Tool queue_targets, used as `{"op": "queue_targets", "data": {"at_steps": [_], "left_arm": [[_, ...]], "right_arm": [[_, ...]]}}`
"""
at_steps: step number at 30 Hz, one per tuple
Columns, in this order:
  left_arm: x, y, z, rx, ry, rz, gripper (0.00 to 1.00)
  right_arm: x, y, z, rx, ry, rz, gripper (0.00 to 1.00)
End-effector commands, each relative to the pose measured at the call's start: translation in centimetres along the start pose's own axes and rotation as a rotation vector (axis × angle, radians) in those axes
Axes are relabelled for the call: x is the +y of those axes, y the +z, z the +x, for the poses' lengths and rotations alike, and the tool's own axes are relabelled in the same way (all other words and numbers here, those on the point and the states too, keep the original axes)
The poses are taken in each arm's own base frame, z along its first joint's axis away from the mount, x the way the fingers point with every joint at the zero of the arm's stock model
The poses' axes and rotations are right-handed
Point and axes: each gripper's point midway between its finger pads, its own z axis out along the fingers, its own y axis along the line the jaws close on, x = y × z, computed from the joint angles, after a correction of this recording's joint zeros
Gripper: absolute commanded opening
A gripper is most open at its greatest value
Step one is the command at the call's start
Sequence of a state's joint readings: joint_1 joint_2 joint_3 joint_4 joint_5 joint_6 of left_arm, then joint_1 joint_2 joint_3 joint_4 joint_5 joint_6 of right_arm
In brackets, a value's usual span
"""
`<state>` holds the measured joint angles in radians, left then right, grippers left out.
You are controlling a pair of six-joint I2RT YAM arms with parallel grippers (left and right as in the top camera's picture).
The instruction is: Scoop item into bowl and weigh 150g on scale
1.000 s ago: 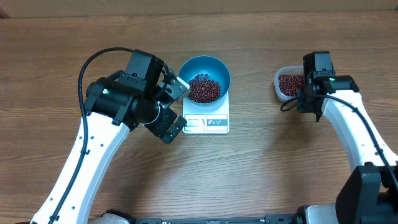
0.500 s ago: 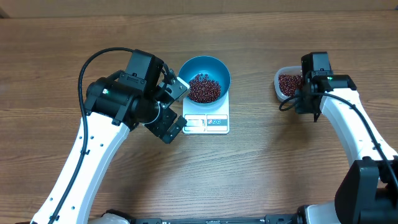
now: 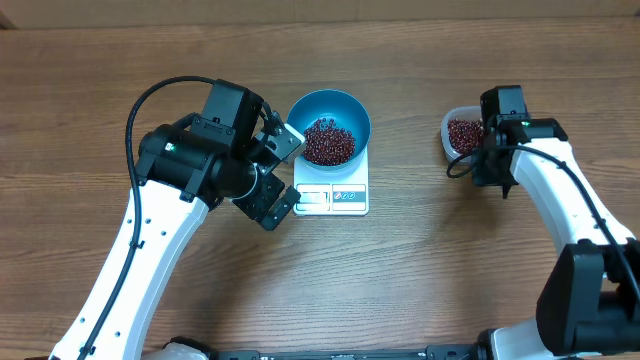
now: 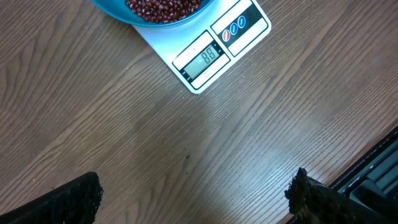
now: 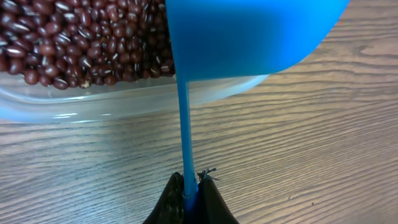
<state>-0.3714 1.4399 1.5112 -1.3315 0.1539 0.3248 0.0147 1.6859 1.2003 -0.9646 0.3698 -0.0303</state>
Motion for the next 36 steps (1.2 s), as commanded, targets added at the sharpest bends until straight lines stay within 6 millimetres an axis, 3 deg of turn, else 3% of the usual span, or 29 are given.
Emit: {"op": "queue_targets", "data": {"at_steps": [1, 9, 26, 36], "left_arm": [[-0.2, -0.3, 0.0, -0.015, 0.02, 0.009, 1.0], [-0.2, -0.3, 0.0, -0.015, 0.02, 0.009, 0.99], [-0.2, -0.3, 0.0, -0.015, 0.02, 0.009, 0.99], [-0.2, -0.3, 0.0, -0.015, 0.02, 0.009, 1.0]], "right_arm": [[0.2, 1.2, 0.7, 0.049, -0.014, 0.006, 0.04], [0.3, 1.3, 0.8, 0.052, -0.017, 0.004, 0.04], [3.5, 0.8, 0.7, 0.043, -0.066, -0.094, 0.04], [3.7, 1.5, 1.2, 0.076, -0.077, -0.091, 0.04]]}}
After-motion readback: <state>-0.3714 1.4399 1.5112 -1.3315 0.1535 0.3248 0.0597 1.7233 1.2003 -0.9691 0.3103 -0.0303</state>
